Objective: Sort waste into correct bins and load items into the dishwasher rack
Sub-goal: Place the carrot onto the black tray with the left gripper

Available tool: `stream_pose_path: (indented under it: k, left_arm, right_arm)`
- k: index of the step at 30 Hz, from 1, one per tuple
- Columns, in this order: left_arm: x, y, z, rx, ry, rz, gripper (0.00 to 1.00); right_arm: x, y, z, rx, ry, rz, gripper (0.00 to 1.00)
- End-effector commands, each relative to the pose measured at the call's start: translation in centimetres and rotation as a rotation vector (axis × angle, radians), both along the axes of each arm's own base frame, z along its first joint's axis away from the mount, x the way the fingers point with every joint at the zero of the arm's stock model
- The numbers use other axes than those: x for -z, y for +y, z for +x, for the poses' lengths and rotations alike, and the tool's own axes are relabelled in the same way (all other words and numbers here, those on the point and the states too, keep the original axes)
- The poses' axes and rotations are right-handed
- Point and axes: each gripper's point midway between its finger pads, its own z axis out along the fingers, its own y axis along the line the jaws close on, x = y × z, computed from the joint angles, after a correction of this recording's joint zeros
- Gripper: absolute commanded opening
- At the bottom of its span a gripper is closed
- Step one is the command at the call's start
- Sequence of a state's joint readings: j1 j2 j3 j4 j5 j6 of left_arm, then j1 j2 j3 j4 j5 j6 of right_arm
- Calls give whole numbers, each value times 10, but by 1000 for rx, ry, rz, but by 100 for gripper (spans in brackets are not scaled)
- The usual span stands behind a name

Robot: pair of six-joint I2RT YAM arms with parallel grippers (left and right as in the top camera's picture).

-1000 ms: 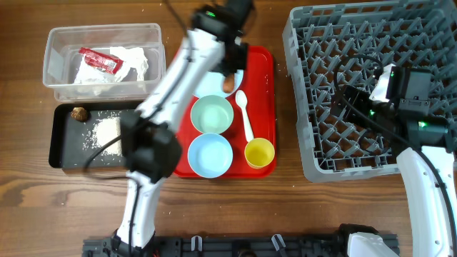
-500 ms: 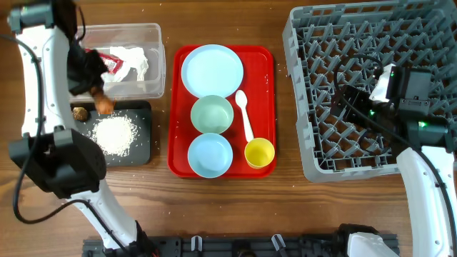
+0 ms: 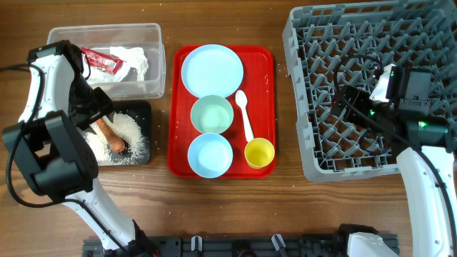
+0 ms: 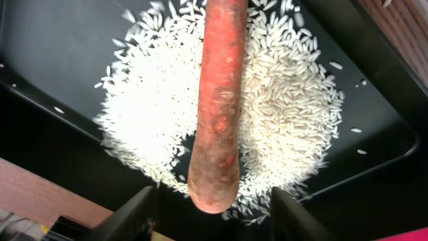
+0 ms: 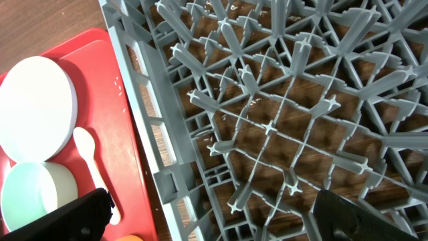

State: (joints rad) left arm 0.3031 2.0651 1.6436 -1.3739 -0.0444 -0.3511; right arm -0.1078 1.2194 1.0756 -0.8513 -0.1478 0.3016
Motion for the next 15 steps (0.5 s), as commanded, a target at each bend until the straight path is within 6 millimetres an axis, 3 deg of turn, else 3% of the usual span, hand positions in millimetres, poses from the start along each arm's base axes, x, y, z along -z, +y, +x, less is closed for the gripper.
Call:
stream_pose_path:
  k: [1,3,6,8,9,11,12,13,15]
  left_arm:
    - [-1,1,0,-1,-7,8,57]
    - [-11,-1,9,-5,-46,-9,55]
    - [-60,-29,42,42,-227,-66,57]
    - [-87,-78,64,206,-362,-132,60]
    - [-94,-112,74,310,-413,-148,62]
    - [-94,-184,82,497,-459,-179,70]
    - [-90,-225,79,628,-467,-204,71]
    - [-86,-253,74,720,-467,-220,71]
    - [-68,-320,51,975,-437,-264,73]
  right_arm:
    - [-4,-4,4,2,-15,-24,100]
    - [-5,-5,5,3,-19,-24,100]
    - [-5,-5,5,4,-20,-23,100]
    - [-5,-4,5,6,-23,-22,100]
    - [-5,-4,5,11,-22,-18,100]
    - [-5,-4,5,11,-21,-18,100]
    - [-5,-4,5,11,-19,-18,100]
    - [-5,-4,5,11,-19,-18,100]
    - [-5,-5,5,10,-19,-19,100]
